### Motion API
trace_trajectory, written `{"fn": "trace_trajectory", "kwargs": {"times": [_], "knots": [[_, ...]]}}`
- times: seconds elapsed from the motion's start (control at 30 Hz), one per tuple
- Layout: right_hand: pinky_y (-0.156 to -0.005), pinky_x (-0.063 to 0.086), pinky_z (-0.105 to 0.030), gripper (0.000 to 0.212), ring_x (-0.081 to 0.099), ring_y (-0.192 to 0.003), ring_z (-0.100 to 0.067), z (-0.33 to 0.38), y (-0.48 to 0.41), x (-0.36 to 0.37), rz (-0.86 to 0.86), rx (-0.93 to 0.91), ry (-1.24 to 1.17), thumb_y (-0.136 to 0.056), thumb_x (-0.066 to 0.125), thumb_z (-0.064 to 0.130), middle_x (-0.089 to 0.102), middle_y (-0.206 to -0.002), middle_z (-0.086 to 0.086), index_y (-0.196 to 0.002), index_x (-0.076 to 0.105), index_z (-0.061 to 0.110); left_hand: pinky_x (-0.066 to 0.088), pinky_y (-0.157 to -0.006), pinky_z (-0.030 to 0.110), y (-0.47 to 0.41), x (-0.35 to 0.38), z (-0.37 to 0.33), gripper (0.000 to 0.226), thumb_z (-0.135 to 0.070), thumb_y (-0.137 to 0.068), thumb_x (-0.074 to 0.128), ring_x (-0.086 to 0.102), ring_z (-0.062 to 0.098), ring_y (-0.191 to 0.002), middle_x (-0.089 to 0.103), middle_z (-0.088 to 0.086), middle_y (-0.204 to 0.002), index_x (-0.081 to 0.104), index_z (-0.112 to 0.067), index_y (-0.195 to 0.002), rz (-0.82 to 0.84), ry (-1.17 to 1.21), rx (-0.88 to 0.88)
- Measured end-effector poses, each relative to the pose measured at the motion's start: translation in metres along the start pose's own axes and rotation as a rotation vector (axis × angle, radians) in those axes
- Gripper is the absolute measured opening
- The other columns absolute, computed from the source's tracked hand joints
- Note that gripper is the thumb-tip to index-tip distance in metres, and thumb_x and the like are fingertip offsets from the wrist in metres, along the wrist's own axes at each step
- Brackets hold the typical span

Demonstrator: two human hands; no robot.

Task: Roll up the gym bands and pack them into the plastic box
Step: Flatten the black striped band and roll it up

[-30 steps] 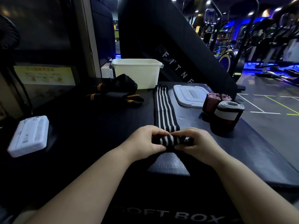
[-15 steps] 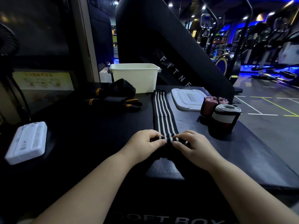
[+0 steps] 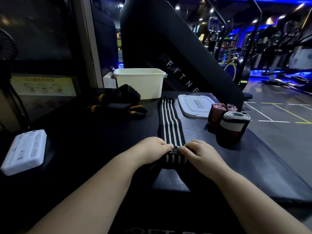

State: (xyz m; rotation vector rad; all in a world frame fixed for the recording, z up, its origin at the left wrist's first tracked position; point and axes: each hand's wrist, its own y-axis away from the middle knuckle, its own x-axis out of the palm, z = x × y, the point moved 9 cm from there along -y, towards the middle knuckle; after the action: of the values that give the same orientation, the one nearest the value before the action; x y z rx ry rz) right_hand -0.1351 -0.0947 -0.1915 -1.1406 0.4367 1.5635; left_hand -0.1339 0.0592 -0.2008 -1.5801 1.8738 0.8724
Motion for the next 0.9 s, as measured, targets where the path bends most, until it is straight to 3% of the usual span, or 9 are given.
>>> {"fn": "trace_trajectory", "kwargs": {"times": [0.07, 0.13, 0.2, 0.27, 0.4, 0.5, 0.7, 0.83, 0.9], "knots": [[-0.073, 0.042, -0.025, 0.011, 0.057, -0.083, -0.01, -0.003, 0.0, -0.006, -0.07, 0.033, -0.1, -0.09, 0.062, 0.039, 0.059, -0.084, 0.009, -0.096, 0.061, 0.03, 0.046, -0.078, 0.031, -0.002, -0.001, -0.003, 0.039, -0.052, -0.095, 0.05, 0.06, 0.018, -0.084, 0.059, -0.003, -0.077, 0.069, -0.017, -0.093, 0.0, -0.041, -0.006], [-0.067, 0.042, -0.015, 0.017, 0.056, -0.078, -0.006, -0.004, 0.002, -0.012, -0.14, 0.034, -0.2, -0.084, 0.071, 0.035, 0.057, -0.087, 0.008, -0.091, 0.055, 0.034, 0.048, -0.083, 0.032, -0.004, -0.001, -0.005, 0.044, -0.053, -0.094, 0.051, 0.062, 0.022, -0.088, 0.064, 0.003, -0.084, 0.07, -0.014, -0.1, 0.01, -0.032, -0.011], [-0.068, 0.038, -0.007, 0.019, 0.054, -0.081, -0.001, -0.001, 0.001, -0.014, -0.151, -0.007, -0.192, -0.082, 0.074, 0.032, 0.055, -0.09, 0.01, -0.081, 0.056, 0.037, 0.047, -0.075, 0.03, -0.005, -0.003, -0.005, 0.047, -0.054, -0.091, 0.055, 0.058, 0.017, -0.076, 0.061, 0.001, -0.078, 0.07, -0.011, -0.1, 0.007, -0.017, -0.013], [-0.069, 0.037, -0.007, 0.017, 0.055, -0.083, -0.001, 0.002, 0.002, -0.015, -0.148, -0.021, -0.199, -0.082, 0.075, 0.028, 0.058, -0.086, 0.012, -0.077, 0.061, 0.037, 0.043, -0.065, 0.027, -0.006, -0.008, -0.004, 0.044, -0.055, -0.087, 0.062, 0.054, 0.011, -0.066, 0.057, -0.004, -0.069, 0.071, -0.012, -0.094, -0.031, -0.039, 0.005], [-0.073, 0.043, -0.013, 0.01, 0.06, -0.084, -0.001, -0.001, 0.003, -0.017, -0.168, 0.003, -0.253, -0.083, 0.074, 0.026, 0.064, -0.084, 0.015, -0.081, 0.072, 0.035, 0.042, -0.065, 0.018, -0.004, -0.024, -0.002, 0.03, -0.044, -0.077, 0.077, 0.055, 0.003, -0.077, 0.06, -0.008, -0.091, 0.062, -0.023, -0.093, -0.253, 0.041, 0.145], [-0.077, 0.045, -0.013, 0.005, 0.062, -0.085, -0.003, -0.002, 0.002, -0.018, -0.18, 0.025, -0.268, -0.082, 0.075, 0.027, 0.067, -0.087, 0.015, -0.086, 0.077, 0.029, 0.045, -0.067, 0.019, 0.0, -0.019, -0.006, 0.01, -0.028, -0.08, 0.078, 0.056, 0.002, -0.07, 0.064, -0.009, -0.083, 0.068, -0.026, -0.083, -0.284, 0.192, 0.283], [-0.079, 0.046, -0.012, 0.041, 0.062, -0.088, 0.0, -0.004, 0.004, -0.012, -0.073, 0.037, -0.245, -0.064, 0.088, 0.035, 0.063, -0.098, 0.015, -0.101, 0.074, 0.029, 0.051, -0.079, 0.019, -0.001, -0.014, -0.001, 0.003, -0.026, -0.086, 0.073, 0.066, -0.001, -0.081, 0.073, -0.011, -0.083, 0.076, -0.027, -0.087, -0.246, 0.27, 0.269], [-0.086, 0.049, -0.02, 0.049, 0.06, -0.093, -0.001, -0.006, 0.002, -0.01, -0.051, 0.037, -0.207, -0.061, 0.09, 0.027, 0.06, -0.1, 0.014, -0.107, 0.073, 0.027, 0.051, -0.088, 0.018, 0.004, -0.008, -0.002, 0.036, -0.029, -0.073, 0.085, 0.064, 0.003, -0.096, 0.069, -0.012, -0.102, 0.072, -0.032, -0.106, -0.1, 0.21, 0.294], [-0.083, 0.046, -0.016, 0.048, 0.059, -0.092, -0.001, -0.007, 0.001, -0.01, -0.055, 0.045, -0.189, -0.063, 0.089, 0.029, 0.059, -0.098, 0.013, -0.107, 0.072, 0.027, 0.047, -0.091, 0.016, 0.005, -0.007, -0.003, 0.05, -0.028, -0.065, 0.089, 0.06, -0.001, -0.101, 0.063, -0.016, -0.108, 0.069, -0.036, -0.11, -0.096, 0.114, 0.3]]}}
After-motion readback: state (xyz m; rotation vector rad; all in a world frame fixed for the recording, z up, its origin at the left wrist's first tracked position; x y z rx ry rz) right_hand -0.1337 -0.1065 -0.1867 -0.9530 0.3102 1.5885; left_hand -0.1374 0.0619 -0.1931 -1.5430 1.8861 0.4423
